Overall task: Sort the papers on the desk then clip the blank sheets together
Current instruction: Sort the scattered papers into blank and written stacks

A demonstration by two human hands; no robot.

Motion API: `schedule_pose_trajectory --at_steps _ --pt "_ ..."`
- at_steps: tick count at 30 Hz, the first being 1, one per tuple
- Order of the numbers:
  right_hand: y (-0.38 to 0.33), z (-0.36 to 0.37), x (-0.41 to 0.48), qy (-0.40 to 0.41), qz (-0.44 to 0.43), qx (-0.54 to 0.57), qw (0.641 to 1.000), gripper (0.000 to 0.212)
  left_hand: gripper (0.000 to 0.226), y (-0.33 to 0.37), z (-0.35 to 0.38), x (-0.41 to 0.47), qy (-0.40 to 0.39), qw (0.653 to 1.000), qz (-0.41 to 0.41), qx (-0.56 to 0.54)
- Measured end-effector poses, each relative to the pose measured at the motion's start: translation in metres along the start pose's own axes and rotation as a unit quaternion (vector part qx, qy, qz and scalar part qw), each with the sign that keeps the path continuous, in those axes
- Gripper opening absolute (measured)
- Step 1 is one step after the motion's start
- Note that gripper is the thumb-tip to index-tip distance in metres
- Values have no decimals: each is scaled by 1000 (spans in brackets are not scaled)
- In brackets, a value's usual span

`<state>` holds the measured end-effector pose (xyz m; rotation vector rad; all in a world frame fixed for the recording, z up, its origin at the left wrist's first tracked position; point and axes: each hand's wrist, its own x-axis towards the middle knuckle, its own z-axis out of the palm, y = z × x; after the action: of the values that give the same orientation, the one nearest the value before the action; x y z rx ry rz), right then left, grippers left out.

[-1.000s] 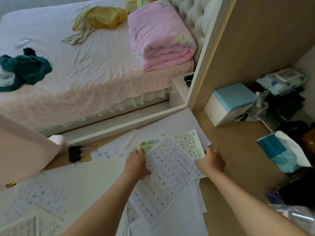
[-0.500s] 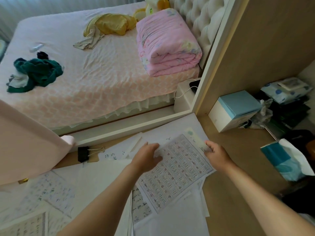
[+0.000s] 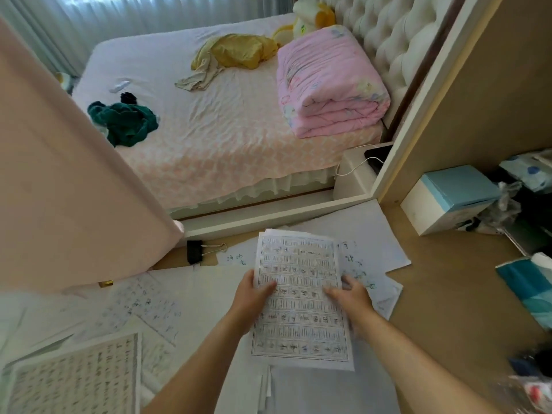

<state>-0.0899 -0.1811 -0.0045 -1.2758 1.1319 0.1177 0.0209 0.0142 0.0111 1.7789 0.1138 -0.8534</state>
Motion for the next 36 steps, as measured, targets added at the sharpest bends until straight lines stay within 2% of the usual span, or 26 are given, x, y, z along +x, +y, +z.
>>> schedule_pose_trajectory --at_steps 2,5,7,9,12,15,17,20,22,24,26,31,34,36 --pt "2 23 -10 -22 10 -17 1000 31 25 -15 -21 -3 64 996 6 57" --pt "13 65 -28 -48 14 -68 996 17 33 -35 -60 -11 148 967 -12 206" --pt "27 98 -36 -29 11 -154 988 12 48 -52 -86 -15 188 920 -58 340" --pt "45 129 -37 39 4 -266 963 24 61 -70 -109 -21 178 895 -102 396" --pt "58 160 -44 85 7 -293 952 47 71 -87 -132 -30 143 912 -99 371" --pt "62 176 -56 81 27 -235 968 67 88 -95 -142 -35 139 951 -97 258" --pt "62 181 -60 90 56 -217 970 71 89 -95 -147 -39 122 967 -119 189" --pt "64 183 -61 94 88 -224 966 61 60 -91 -151 -47 91 976 -132 148" --pt "68 183 -62 67 63 -274 957 39 41 -90 -153 -52 65 981 -108 147" --pt "70 183 -66 30 18 -312 949 22 39 -89 -155 -53 52 987 -70 135" --pt "64 178 -72 -11 -41 -352 935 17 42 -88 -158 -52 86 986 -36 139" --pt "46 129 -58 40 -170 -532 829 59 41 -94 -170 -44 185 967 -40 168" --pt "52 90 -41 47 -129 -586 799 98 35 -100 -172 -42 206 956 -50 204" --pt "63 73 -33 20 -111 -606 788 108 45 -100 -168 -43 205 950 -65 224"
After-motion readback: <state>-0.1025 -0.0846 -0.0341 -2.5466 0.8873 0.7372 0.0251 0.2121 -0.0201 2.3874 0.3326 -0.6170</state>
